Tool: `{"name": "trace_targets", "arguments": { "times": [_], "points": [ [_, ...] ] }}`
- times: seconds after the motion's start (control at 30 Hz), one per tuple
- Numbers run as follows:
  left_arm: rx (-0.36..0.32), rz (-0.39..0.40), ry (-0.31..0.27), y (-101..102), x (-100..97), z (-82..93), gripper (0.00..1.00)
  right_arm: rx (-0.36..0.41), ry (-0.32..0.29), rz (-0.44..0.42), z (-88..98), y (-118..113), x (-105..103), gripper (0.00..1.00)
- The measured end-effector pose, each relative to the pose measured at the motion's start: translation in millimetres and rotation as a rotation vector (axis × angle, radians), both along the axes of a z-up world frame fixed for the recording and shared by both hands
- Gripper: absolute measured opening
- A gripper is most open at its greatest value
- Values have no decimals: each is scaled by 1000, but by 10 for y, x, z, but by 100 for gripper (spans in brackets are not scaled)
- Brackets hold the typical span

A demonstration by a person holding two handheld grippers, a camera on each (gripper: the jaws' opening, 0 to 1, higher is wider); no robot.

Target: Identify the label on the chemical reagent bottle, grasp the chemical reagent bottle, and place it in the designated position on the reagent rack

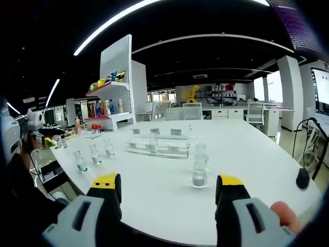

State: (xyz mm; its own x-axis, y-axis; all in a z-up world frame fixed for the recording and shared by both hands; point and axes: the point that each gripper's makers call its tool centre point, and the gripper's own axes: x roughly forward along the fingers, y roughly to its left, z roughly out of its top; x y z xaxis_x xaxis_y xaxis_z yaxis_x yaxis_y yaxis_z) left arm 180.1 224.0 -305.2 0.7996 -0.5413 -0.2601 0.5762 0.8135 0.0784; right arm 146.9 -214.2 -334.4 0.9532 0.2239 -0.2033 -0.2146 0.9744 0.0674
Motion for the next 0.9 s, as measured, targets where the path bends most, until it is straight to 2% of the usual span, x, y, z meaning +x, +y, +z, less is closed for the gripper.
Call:
{"name": "trace_targets", "arguments": {
  "times": [0.73, 0.9],
  "points": [
    [4, -5, -13, -67, 17, 83, 95, 6, 6, -6, -48, -67, 24, 73],
    [10, 3, -14, -48, 18, 66, 95, -21, 16, -15, -97, -103, 7, 73]
  ]
}}
